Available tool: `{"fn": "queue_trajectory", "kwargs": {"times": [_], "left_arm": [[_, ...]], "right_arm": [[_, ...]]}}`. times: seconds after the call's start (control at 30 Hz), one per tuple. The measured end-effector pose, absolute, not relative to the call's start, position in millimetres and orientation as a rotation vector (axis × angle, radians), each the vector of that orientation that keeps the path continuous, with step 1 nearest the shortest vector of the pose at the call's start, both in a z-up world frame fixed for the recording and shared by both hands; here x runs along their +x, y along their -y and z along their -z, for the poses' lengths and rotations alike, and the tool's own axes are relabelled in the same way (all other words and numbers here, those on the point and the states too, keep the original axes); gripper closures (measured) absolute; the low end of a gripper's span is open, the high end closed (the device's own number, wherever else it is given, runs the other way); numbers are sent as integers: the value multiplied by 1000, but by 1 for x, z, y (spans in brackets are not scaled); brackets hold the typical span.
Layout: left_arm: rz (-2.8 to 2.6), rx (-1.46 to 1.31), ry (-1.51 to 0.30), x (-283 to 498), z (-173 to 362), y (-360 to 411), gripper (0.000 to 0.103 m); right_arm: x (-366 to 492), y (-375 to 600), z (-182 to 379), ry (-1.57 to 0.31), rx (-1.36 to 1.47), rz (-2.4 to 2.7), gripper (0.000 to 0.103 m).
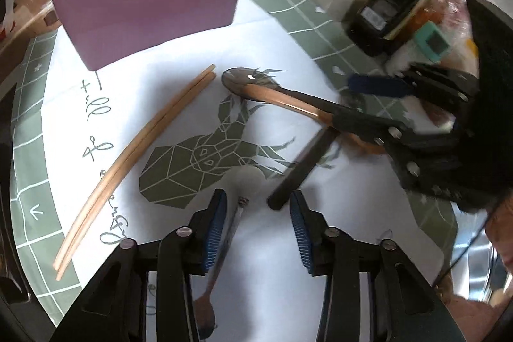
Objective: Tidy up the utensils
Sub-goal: 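Grasp the wooden spoon with the right gripper while the left grasps the white-knobbed spoon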
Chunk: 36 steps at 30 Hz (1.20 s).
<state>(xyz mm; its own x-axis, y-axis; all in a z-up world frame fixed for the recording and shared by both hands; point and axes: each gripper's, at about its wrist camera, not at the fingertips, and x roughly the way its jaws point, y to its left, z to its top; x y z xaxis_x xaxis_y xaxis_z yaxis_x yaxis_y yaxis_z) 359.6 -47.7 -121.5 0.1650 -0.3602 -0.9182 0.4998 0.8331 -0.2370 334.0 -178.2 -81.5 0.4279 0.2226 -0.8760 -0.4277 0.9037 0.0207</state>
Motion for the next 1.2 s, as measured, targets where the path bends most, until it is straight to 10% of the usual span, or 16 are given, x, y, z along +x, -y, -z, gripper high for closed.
{"fn": "queue_trajectory", "kwargs": {"times": [0.27, 1.2], "left_arm": [[574, 78, -1275, 365, 126, 56, 80], [538, 295, -1319, 380, 132, 90, 78]], "right_arm": [[342, 160, 85, -1087, -234, -533, 82], [373, 168, 79, -1113, -247, -387, 94]]}}
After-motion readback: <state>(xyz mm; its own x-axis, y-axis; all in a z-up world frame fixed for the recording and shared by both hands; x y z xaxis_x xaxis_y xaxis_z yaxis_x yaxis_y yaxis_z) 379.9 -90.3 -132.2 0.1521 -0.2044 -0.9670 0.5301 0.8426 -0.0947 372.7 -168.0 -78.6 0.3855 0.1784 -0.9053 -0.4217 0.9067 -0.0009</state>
